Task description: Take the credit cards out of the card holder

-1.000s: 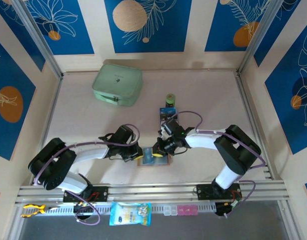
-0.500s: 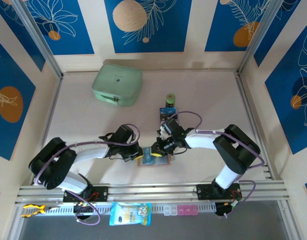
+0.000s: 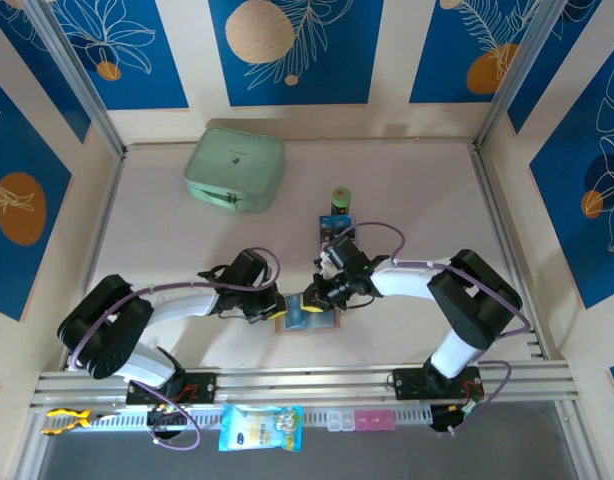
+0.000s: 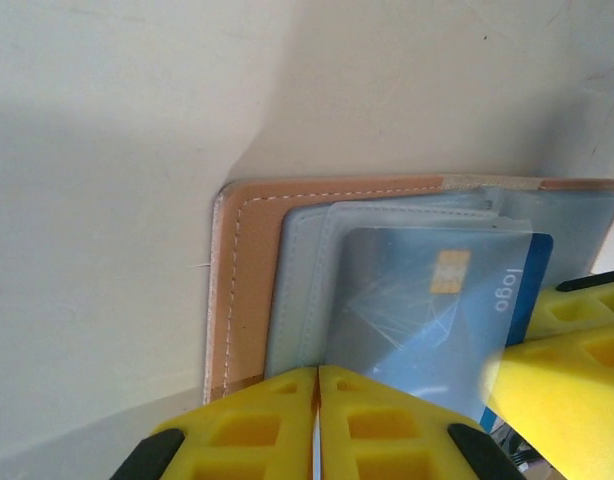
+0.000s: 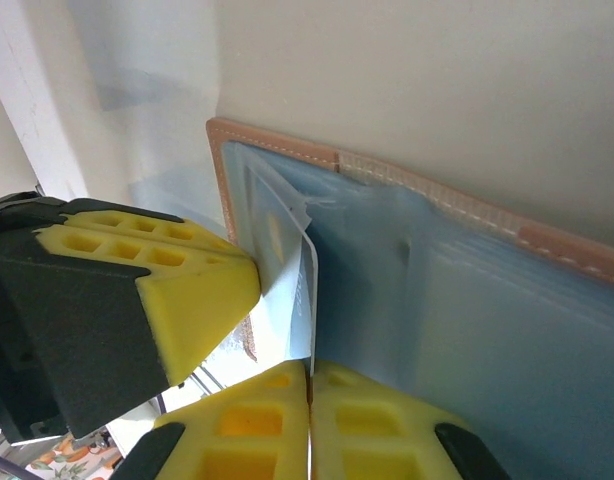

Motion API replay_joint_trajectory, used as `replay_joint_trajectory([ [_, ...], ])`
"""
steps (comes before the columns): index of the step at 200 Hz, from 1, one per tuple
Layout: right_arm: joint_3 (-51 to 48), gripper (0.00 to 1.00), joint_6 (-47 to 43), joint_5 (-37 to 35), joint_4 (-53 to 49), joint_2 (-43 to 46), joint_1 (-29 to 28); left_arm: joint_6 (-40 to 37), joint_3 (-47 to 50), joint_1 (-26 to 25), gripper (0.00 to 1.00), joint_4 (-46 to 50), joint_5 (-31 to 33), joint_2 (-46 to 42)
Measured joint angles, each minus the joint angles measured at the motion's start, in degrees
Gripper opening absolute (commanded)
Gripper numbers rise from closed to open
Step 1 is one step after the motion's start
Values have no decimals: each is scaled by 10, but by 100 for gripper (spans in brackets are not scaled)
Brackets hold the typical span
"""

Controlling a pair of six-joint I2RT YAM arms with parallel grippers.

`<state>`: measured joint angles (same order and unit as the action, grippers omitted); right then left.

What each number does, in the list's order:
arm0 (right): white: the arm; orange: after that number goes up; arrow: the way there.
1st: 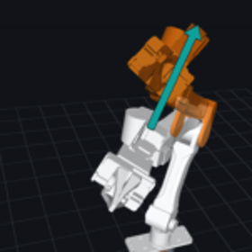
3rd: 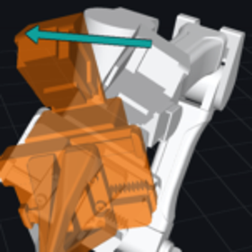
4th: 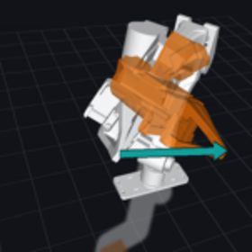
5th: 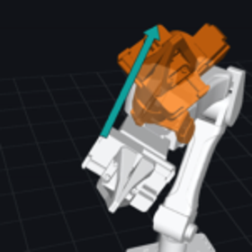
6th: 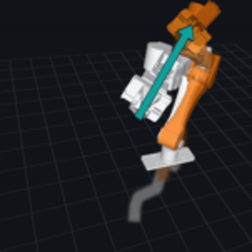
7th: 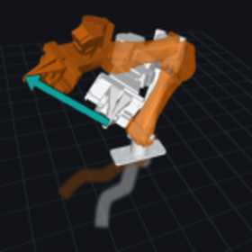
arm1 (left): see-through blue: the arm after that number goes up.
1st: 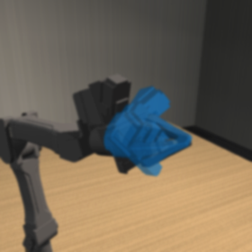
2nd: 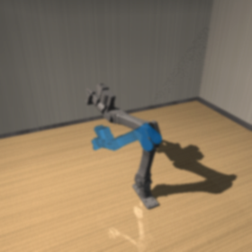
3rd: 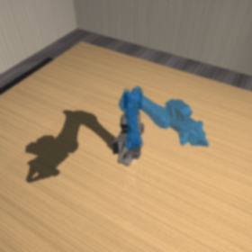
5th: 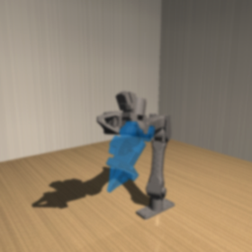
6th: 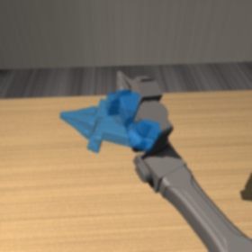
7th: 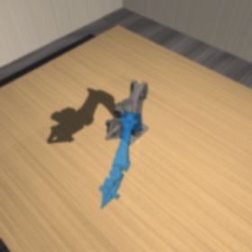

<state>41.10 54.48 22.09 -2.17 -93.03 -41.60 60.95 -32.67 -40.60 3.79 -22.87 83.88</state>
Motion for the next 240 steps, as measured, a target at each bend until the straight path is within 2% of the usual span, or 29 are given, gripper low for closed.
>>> replay_joint_trajectory([
  [145,-17,8,-17,0,-18,20,22,-13,-8,0,9,14,2,3],
  [240,-34,8,-40,-3,-50,74,44,-15,-10,1,9,25,4,2],
])
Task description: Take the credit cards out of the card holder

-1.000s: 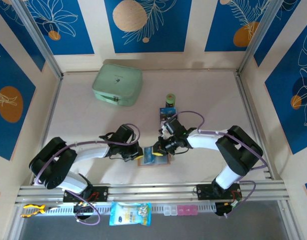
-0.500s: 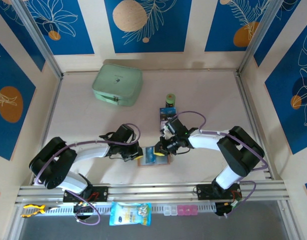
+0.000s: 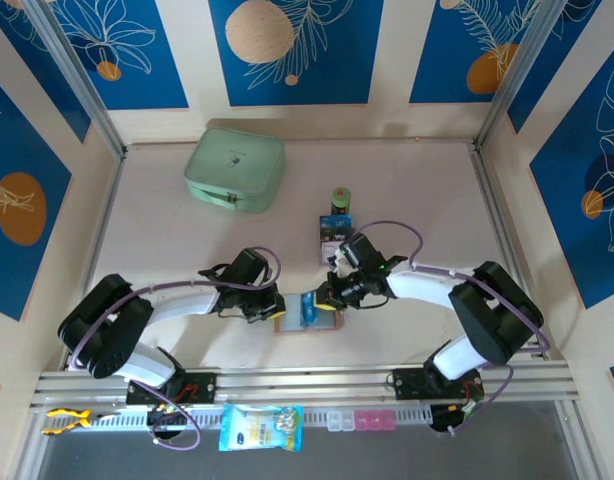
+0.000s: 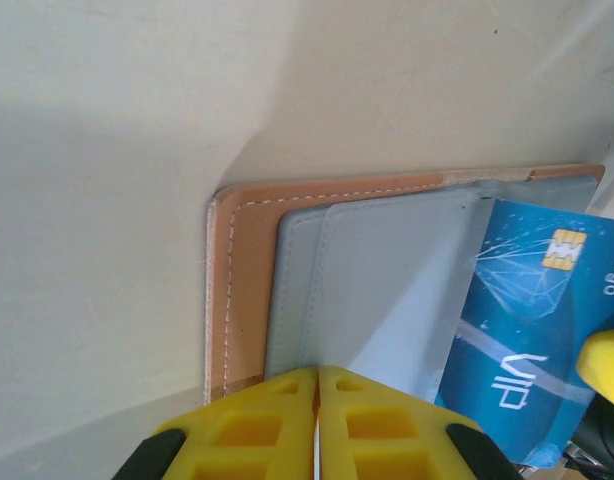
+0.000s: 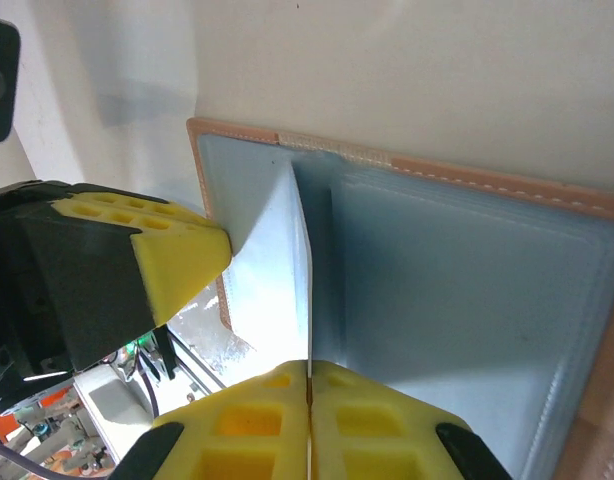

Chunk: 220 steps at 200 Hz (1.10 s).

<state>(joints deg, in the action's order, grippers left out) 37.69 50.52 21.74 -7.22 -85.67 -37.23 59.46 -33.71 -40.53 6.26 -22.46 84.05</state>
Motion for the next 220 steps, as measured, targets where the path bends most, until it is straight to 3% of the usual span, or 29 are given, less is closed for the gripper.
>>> replay_joint_trajectory([
  [78,10,4,-55,-25,-98,57,16,-7,-6,0,9,17,2,-1],
  [145,93,2,-166,-57,-205,59,17,-15,-13,0,9,35,6,-3],
  [220,94,1,-185,-72,-225,44,13,-19,-24,0,10,43,6,5],
])
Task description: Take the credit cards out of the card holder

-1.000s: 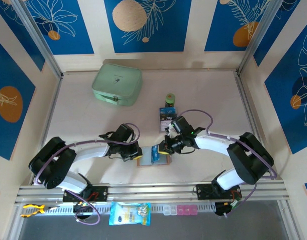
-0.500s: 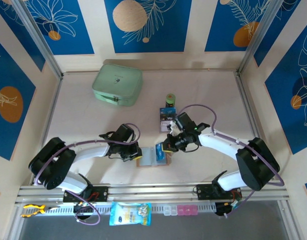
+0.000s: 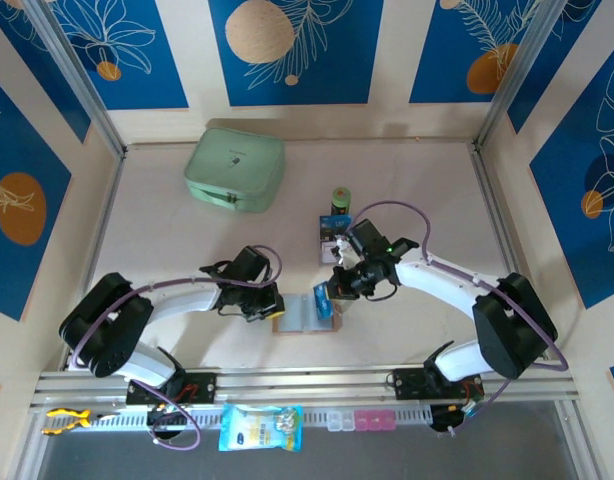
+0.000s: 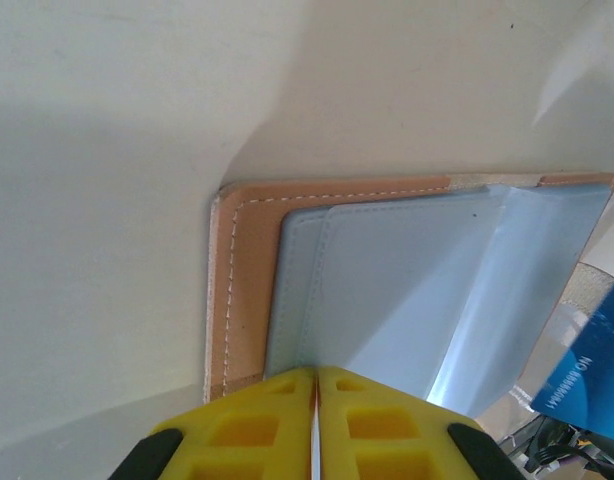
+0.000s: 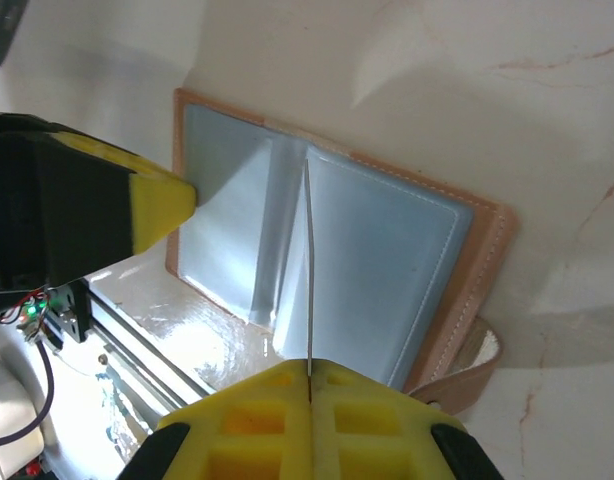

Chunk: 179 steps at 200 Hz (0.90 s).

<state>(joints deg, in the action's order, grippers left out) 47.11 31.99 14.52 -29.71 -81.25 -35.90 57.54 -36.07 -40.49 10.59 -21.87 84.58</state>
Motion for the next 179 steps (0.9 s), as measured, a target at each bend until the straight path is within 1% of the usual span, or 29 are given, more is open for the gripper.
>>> replay_joint_trajectory([
  [68,-3,0,13,-16,3,-40,-25,0,-9,-3,10,-7,-3,14],
  [179,-3,0,15,-24,4,-45,-35,0,-21,-17,11,-29,-7,36],
])
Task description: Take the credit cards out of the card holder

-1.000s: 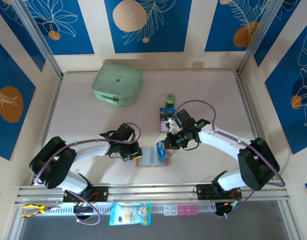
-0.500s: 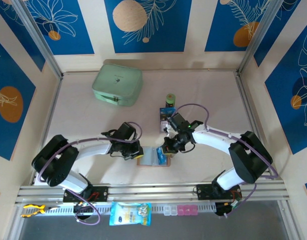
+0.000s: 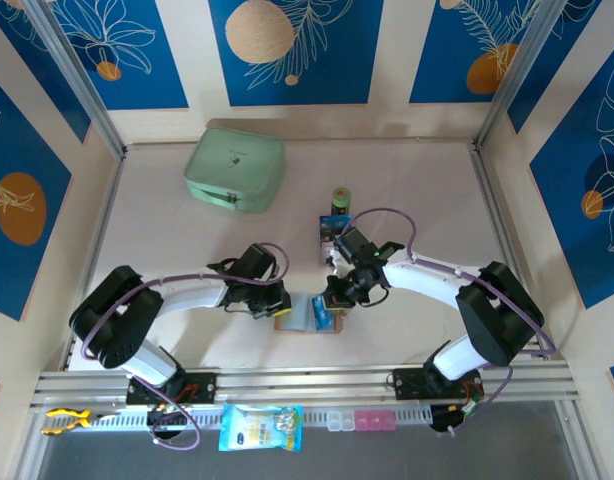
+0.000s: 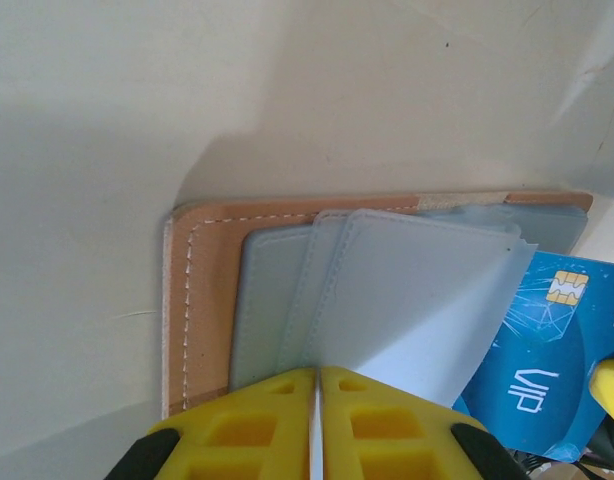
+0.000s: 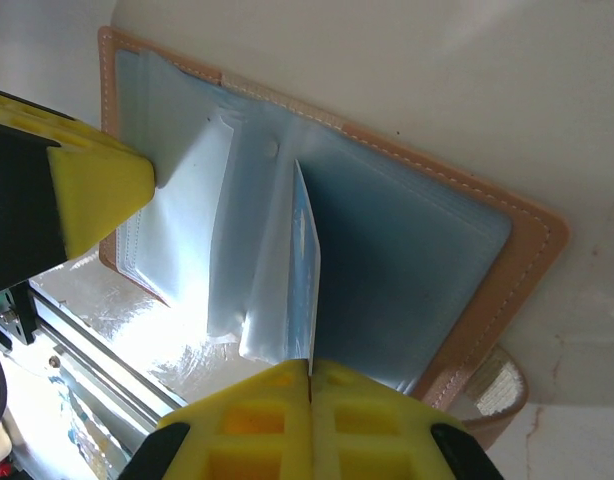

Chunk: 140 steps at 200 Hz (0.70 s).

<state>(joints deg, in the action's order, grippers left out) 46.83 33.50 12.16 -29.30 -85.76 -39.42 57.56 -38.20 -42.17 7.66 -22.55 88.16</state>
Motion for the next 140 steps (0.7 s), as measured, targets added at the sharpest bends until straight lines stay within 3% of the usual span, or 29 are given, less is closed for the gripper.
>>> replay_joint_trajectory([
  [79,40,2,-36,-19,-59,24,10,-7,0,-1,11,23,20,-13],
  [140,128,0,-205,-37,-149,31,44,-11,10,-1,11,63,49,-47],
])
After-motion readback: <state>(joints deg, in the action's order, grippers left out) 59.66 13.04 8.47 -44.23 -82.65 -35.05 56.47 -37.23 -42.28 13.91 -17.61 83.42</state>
